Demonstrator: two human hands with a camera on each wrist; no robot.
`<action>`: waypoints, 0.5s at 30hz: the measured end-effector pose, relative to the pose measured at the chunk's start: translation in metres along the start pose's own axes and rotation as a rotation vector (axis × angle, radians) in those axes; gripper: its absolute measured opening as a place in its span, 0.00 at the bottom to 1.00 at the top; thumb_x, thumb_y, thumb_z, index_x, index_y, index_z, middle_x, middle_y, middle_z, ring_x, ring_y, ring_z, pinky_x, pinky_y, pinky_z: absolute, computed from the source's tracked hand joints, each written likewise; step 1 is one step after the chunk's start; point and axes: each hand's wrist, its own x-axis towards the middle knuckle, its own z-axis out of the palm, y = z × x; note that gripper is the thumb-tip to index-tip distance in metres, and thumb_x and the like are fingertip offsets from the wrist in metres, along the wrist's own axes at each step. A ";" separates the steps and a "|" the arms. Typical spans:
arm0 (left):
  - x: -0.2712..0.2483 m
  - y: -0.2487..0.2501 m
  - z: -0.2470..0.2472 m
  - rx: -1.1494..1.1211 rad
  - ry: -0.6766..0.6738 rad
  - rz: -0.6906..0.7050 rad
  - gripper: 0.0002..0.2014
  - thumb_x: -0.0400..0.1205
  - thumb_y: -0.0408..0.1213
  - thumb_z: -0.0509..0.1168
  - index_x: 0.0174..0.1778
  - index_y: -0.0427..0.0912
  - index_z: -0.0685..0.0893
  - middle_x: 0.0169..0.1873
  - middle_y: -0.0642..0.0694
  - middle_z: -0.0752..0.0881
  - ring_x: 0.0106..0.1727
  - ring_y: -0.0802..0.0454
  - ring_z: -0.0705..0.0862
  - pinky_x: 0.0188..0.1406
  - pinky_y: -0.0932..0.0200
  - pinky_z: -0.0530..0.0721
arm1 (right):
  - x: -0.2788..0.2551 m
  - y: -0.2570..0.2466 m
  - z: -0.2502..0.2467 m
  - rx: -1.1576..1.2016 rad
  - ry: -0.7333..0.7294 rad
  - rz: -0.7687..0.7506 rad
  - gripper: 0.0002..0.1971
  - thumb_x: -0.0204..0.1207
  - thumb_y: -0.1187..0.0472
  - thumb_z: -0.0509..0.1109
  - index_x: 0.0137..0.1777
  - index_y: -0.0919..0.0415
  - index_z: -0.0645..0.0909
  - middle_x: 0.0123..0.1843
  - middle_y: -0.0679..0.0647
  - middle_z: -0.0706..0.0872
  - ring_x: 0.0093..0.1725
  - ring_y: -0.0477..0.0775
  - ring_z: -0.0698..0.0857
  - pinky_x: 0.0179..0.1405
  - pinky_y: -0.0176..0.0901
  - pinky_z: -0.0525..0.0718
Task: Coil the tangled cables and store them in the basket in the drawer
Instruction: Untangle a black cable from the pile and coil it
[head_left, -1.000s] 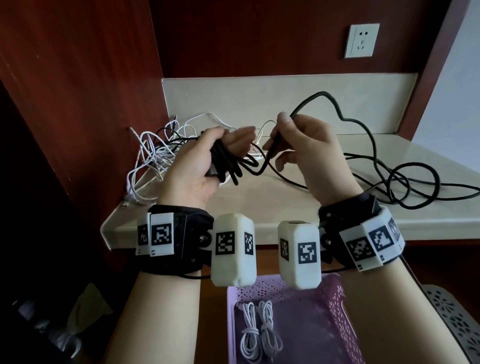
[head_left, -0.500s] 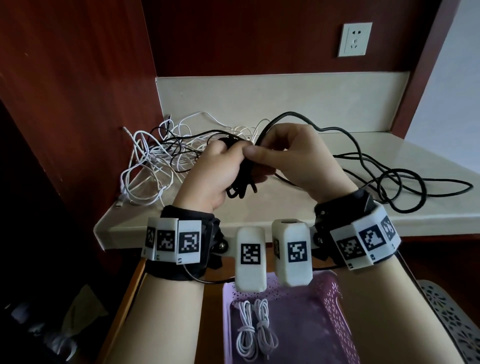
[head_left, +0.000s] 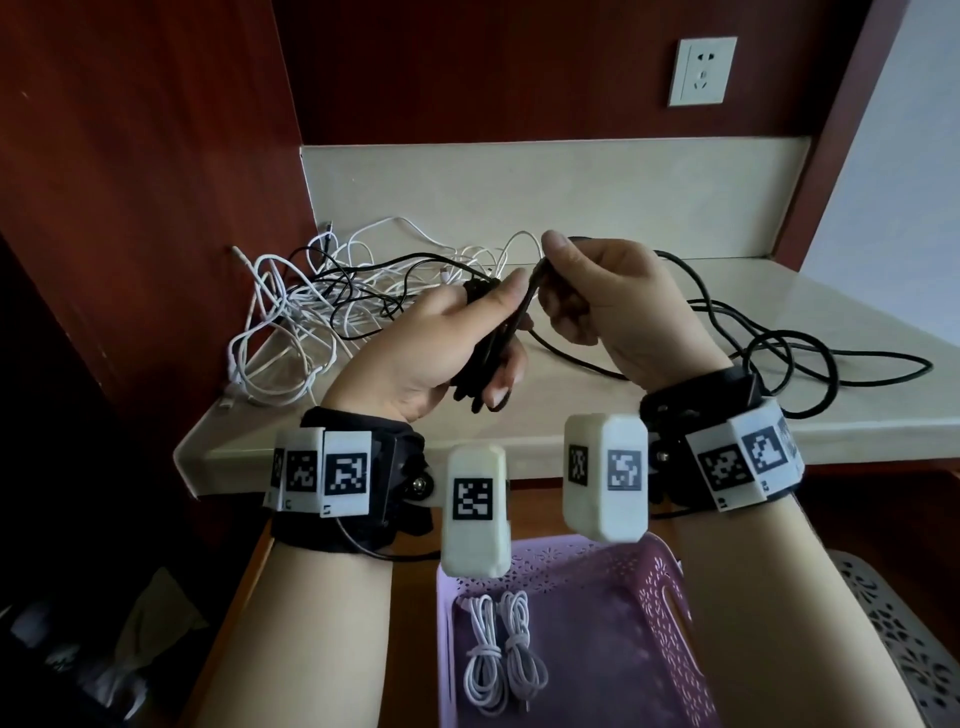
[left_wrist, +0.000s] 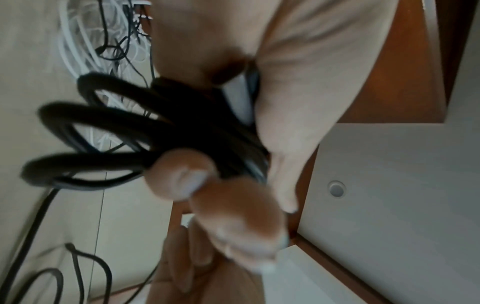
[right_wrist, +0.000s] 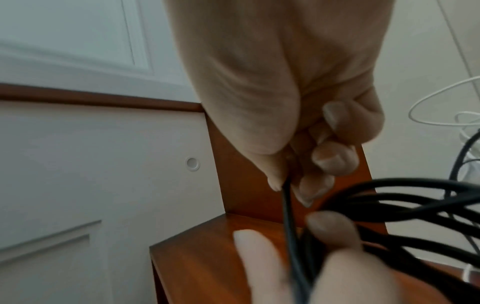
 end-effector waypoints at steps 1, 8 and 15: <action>-0.001 -0.001 -0.001 -0.002 -0.055 0.017 0.19 0.83 0.51 0.57 0.41 0.35 0.76 0.18 0.43 0.80 0.13 0.50 0.74 0.15 0.64 0.65 | 0.001 0.001 0.001 -0.028 -0.006 -0.009 0.19 0.85 0.56 0.60 0.38 0.70 0.77 0.21 0.49 0.77 0.18 0.49 0.69 0.16 0.34 0.62; 0.000 -0.001 -0.014 -0.343 -0.097 -0.064 0.14 0.79 0.38 0.60 0.26 0.39 0.74 0.08 0.54 0.64 0.08 0.61 0.57 0.10 0.69 0.59 | 0.008 0.016 0.000 -0.598 0.265 -0.416 0.06 0.76 0.60 0.70 0.51 0.60 0.83 0.48 0.48 0.85 0.48 0.43 0.79 0.49 0.31 0.76; 0.001 0.002 -0.037 -1.035 -0.316 -0.018 0.12 0.86 0.33 0.55 0.43 0.28 0.78 0.15 0.47 0.67 0.15 0.50 0.64 0.18 0.57 0.68 | 0.008 0.031 0.005 -0.572 0.066 -0.273 0.13 0.84 0.59 0.61 0.41 0.65 0.80 0.28 0.49 0.78 0.29 0.44 0.73 0.33 0.37 0.72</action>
